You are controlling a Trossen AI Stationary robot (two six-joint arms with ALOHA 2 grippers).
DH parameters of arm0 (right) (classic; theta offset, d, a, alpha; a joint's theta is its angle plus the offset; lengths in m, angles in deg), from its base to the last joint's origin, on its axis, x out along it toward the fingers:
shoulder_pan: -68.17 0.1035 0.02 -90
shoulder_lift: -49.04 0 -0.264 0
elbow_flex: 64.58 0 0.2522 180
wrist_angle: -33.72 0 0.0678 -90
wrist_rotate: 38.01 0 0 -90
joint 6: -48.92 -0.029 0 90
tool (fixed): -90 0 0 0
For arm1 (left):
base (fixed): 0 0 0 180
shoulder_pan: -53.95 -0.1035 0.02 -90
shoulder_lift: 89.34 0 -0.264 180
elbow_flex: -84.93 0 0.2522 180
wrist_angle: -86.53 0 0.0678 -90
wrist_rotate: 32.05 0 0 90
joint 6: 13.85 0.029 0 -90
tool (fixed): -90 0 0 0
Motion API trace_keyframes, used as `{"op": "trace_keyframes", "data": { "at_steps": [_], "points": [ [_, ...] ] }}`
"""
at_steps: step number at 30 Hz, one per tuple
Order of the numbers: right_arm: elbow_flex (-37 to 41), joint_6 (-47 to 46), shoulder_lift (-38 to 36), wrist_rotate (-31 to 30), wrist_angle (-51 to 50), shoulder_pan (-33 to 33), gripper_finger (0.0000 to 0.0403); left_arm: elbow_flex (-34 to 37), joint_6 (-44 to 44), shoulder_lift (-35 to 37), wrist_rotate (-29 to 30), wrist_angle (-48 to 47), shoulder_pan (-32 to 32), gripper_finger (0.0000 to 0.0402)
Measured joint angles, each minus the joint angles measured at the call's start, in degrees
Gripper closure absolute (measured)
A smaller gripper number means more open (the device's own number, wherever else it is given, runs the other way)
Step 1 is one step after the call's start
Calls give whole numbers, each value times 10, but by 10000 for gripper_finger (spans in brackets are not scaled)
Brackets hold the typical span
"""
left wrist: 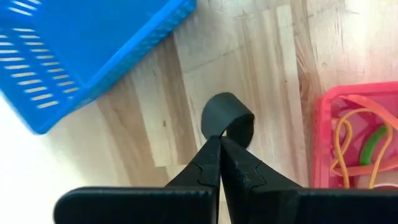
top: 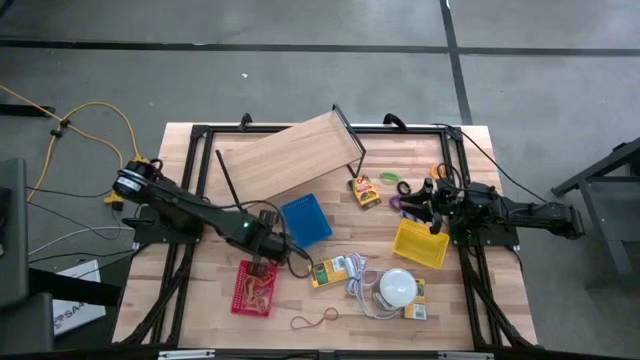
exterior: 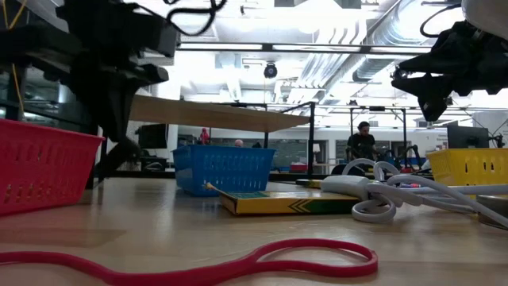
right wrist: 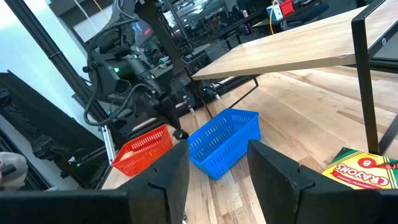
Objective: Pick & Place Office Desk Supplies
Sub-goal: Put the black rubber band into the red bin
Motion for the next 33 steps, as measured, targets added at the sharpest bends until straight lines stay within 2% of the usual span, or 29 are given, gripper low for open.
{"op": "trace_keyframes", "data": {
  "at_steps": [7,14,22,33],
  "points": [
    [0,0,0,0,0,0,253,0,-7,36,52,-16,30,402],
    [0,0,0,0,0,0,253,0,-50,81,59,-57,58,402],
    [0,0,0,0,0,0,253,0,-61,131,85,-72,111,402],
    [0,0,0,0,0,0,253,0,-66,137,86,-61,179,401]
  ]
}}
